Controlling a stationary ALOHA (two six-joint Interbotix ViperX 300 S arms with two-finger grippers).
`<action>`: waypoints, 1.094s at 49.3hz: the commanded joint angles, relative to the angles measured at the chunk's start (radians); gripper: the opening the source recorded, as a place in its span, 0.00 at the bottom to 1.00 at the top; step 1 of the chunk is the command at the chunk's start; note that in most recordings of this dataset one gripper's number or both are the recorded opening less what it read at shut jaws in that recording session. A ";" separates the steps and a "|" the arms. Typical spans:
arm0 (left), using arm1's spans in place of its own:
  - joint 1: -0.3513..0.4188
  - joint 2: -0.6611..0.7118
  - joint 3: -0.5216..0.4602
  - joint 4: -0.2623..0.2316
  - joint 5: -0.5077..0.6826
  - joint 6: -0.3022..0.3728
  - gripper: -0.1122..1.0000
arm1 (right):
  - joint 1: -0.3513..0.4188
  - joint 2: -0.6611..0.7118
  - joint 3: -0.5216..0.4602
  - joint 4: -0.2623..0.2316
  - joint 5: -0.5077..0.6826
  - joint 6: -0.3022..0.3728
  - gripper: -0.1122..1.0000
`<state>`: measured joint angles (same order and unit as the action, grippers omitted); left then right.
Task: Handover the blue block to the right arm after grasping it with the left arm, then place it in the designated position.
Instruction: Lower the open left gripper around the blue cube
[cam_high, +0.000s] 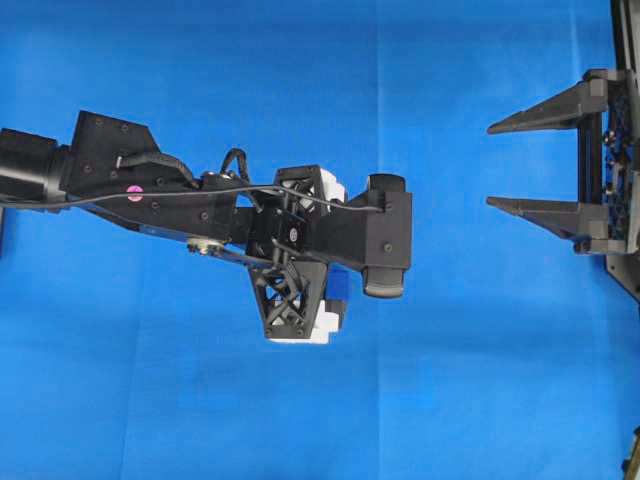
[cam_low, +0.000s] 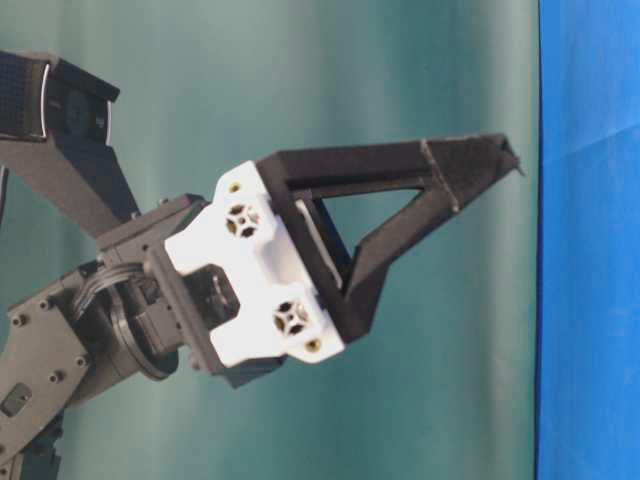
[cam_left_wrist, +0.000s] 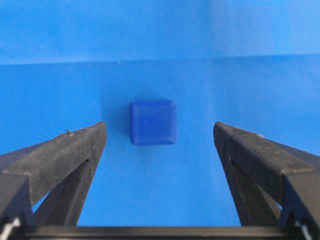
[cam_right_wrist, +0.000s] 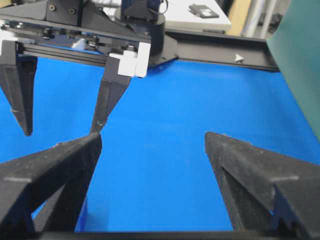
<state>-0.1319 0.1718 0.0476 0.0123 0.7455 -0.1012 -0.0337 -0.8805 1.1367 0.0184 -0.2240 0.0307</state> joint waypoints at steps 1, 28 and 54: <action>-0.002 -0.020 -0.012 0.002 -0.005 -0.002 0.93 | -0.002 0.003 -0.029 0.003 -0.005 0.002 0.98; -0.002 -0.020 -0.011 0.003 -0.005 -0.002 0.93 | -0.002 0.005 -0.029 0.003 -0.005 0.002 0.98; -0.002 -0.009 0.092 0.002 -0.147 -0.003 0.93 | -0.002 0.009 -0.026 0.003 -0.006 0.002 0.98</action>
<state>-0.1319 0.1779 0.1304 0.0138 0.6443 -0.1043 -0.0322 -0.8805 1.1367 0.0184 -0.2240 0.0307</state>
